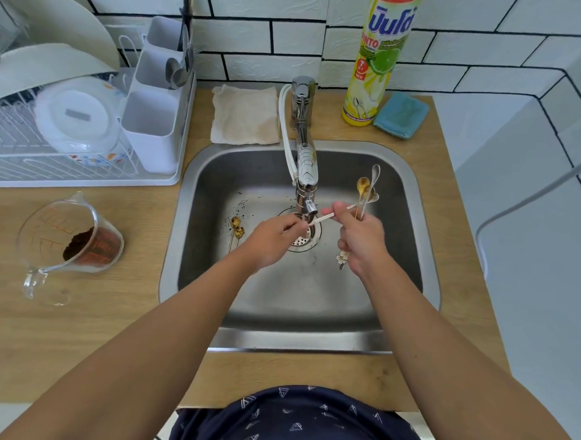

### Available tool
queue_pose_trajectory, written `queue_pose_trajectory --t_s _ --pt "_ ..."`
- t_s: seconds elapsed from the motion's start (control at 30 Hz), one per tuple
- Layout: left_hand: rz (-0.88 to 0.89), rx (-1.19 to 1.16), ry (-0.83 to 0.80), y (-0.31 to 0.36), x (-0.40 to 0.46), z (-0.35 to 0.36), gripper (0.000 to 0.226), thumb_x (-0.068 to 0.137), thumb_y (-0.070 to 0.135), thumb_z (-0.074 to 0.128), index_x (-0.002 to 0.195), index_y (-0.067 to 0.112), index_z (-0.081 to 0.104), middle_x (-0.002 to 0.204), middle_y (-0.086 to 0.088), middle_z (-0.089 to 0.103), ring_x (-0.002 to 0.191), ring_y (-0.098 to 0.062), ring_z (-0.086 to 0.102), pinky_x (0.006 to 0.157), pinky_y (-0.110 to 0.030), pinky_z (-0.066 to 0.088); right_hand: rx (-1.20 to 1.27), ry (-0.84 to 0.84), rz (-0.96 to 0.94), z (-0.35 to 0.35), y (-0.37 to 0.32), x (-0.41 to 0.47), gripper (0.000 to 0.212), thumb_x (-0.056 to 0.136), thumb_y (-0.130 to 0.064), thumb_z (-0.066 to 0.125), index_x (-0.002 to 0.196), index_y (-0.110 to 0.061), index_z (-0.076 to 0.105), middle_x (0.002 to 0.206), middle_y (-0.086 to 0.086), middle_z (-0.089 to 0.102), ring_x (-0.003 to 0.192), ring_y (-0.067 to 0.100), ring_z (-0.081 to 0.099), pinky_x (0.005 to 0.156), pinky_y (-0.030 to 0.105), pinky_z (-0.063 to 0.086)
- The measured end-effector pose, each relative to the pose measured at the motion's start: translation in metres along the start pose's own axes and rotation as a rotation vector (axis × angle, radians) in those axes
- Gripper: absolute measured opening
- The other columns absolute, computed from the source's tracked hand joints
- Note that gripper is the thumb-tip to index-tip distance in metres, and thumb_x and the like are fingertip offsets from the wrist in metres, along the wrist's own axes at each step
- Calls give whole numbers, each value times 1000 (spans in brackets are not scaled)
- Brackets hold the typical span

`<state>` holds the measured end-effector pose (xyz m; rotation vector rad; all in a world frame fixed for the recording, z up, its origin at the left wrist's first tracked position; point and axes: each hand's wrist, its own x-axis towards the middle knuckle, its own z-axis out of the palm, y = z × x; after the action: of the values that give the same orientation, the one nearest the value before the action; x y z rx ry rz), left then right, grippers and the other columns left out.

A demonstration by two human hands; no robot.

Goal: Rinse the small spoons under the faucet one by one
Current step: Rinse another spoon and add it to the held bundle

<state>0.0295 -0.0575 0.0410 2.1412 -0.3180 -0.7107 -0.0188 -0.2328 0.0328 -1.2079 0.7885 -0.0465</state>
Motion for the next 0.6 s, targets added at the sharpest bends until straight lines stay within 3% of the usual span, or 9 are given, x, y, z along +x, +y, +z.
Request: queue_pose_trajectory --t_s 0.1,0.23,0.33,0.43,0.53,0.6 --pt "-59 -5 -65 -5 -2 -8 39 102 49 47 80 23 67 77 4 57 75 -15 52 69 -31 40 -24 30 -13 1 1 0 26 100 -28 67 94 -6 78 82 2 79 40 7 22 39 23 21" --pt "21 147 -97 10 5 0 40 106 43 40 77 24 59 73 8 56 69 -9 50 65 -26 39 -119 -76 27 16 7 -10 19 98 -24 70 81 -19 75 48 -12 53 41 8 25 39 22 23" --pt "5 35 -91 9 7 3 39 107 40 38 83 18 60 72 7 53 68 -12 46 63 -27 36 -81 -48 -1 18 2 -8 17 98 -22 69 82 -17 73 42 -15 53 35 3 27 36 18 25" --pt "-101 -138 -78 -2 2 -4 42 105 45 39 74 23 56 65 9 47 61 -10 41 60 -28 33 -41 27 -13 8 -4 1 23 100 -25 68 99 -4 76 58 -10 69 38 6 23 38 21 23" --pt "-190 -265 -102 1 4 -3 41 102 47 40 72 23 55 54 13 40 54 -10 33 54 -27 27 -26 4 -7 6 -6 0 24 103 -25 63 107 -3 73 97 3 81 41 7 22 42 24 22" --pt "-190 -342 -106 5 8 2 33 102 41 45 78 22 58 57 13 44 56 -11 34 55 -27 29 17 -32 8 8 -8 -2 20 105 -21 58 111 -5 68 106 4 80 40 6 22 40 21 24"
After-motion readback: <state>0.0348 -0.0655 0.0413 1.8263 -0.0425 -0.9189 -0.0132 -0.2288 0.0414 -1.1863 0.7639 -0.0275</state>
